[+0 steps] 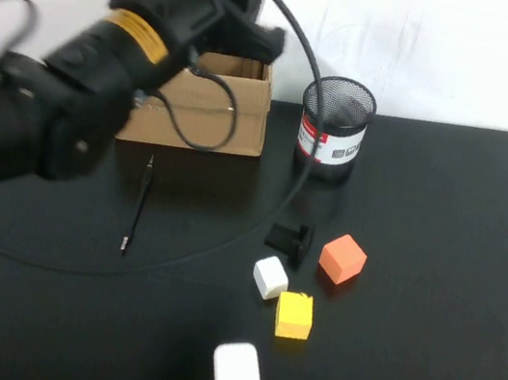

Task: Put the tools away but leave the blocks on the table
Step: Place the picked object into the round holder, then pick up the long Screwdriver from the table

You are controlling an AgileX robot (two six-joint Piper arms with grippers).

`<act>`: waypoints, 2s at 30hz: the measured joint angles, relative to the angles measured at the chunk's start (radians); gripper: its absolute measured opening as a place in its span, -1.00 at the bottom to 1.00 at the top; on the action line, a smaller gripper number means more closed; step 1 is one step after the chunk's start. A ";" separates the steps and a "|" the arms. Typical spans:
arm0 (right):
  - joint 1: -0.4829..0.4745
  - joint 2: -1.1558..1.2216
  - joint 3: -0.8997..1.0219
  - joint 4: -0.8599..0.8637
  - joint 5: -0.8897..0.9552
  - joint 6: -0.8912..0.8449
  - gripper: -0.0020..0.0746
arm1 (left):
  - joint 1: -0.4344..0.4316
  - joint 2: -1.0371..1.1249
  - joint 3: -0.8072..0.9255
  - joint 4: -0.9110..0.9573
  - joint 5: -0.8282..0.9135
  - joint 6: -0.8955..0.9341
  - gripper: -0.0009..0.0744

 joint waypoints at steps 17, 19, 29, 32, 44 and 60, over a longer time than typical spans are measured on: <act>0.000 0.000 0.000 0.000 0.000 0.000 -0.97 | -0.002 0.509 -0.381 0.260 -0.217 -0.267 -0.55; 0.000 0.000 0.000 0.000 0.000 0.000 -0.97 | -0.002 0.543 -0.415 0.268 -0.192 -0.271 -0.55; 0.000 0.000 0.000 0.000 0.000 0.000 -0.97 | -0.002 0.639 -0.481 0.321 -0.176 -0.382 -0.55; 0.000 0.000 0.000 0.000 0.000 0.000 -0.97 | -0.002 0.655 -0.481 0.324 -0.199 -0.403 -0.51; 0.000 0.000 0.000 0.000 0.000 0.000 -0.97 | -0.002 0.665 -0.483 0.324 -0.216 -0.406 -0.35; 0.000 0.000 0.000 0.000 0.000 0.000 -0.97 | -0.006 0.257 -0.483 0.633 0.488 -0.600 -0.59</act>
